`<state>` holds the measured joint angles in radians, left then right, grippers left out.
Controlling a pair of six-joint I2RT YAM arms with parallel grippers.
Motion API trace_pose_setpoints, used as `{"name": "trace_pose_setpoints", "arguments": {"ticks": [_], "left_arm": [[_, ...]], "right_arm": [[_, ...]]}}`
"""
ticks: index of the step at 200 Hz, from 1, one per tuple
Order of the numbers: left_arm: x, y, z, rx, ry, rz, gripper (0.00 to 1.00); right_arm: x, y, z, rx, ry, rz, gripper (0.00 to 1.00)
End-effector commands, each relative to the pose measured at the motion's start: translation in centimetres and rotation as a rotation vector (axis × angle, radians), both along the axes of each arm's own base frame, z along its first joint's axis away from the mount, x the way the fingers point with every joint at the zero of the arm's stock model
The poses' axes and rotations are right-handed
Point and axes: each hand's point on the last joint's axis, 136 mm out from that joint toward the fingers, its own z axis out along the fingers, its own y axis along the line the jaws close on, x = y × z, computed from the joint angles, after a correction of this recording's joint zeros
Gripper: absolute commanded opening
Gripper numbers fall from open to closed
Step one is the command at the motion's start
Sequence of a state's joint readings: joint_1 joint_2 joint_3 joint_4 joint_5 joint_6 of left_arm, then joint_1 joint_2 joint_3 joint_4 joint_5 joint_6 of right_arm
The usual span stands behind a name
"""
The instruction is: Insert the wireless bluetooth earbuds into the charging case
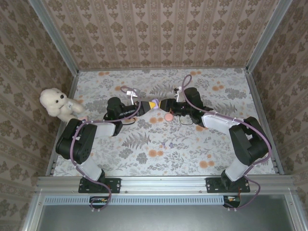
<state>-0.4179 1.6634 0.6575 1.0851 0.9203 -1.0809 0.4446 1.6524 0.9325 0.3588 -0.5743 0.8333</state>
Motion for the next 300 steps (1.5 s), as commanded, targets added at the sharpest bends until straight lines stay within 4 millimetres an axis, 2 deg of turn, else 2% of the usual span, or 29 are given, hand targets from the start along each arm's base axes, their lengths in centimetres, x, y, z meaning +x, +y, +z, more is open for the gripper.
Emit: {"name": "trace_pose_setpoints", "arguments": {"ticks": [1, 107, 157, 184, 224, 247, 253, 293, 300], "left_arm": [[-0.2, -0.8, 1.7, -0.023, -0.067, -0.040, 0.00], [-0.8, -1.5, 1.1, -0.007, -0.068, -0.068, 0.00], [-0.8, -1.5, 1.0, 0.002, -0.073, -0.077, 0.00], [-0.8, -1.6, 0.9, 0.012, -0.076, -0.079, 0.00], [-1.0, -1.5, 0.8, 0.033, -0.082, -0.085, 0.00], [-1.1, -1.5, 0.6, 0.054, -0.083, -0.087, 0.00], [-2.0, -2.4, 0.7, 0.057, -0.087, -0.116, 0.00], [-2.2, -2.8, 0.3, 0.083, -0.087, -0.123, 0.00], [-2.1, -2.8, 0.2, 0.088, -0.084, -0.122, 0.02]], "right_arm": [[0.6, 0.2, 0.8, 0.013, -0.024, 0.011, 0.48], [1.3, -0.3, 0.1, -0.013, 0.002, -0.016, 0.29], [1.4, -0.5, -0.4, -0.036, 0.018, -0.023, 0.26], [1.5, -0.8, -0.9, -0.053, 0.032, -0.036, 0.16], [1.6, -1.1, -1.1, -0.063, 0.038, -0.046, 0.15], [1.8, -1.2, -1.0, -0.065, 0.040, -0.051, 0.09], [1.8, -1.3, -1.0, -0.066, 0.041, -0.053, 0.08], [2.0, -1.2, -0.5, -0.063, 0.036, -0.050, 0.07], [2.1, -1.1, -0.3, -0.062, 0.035, -0.049, 0.06]]}}
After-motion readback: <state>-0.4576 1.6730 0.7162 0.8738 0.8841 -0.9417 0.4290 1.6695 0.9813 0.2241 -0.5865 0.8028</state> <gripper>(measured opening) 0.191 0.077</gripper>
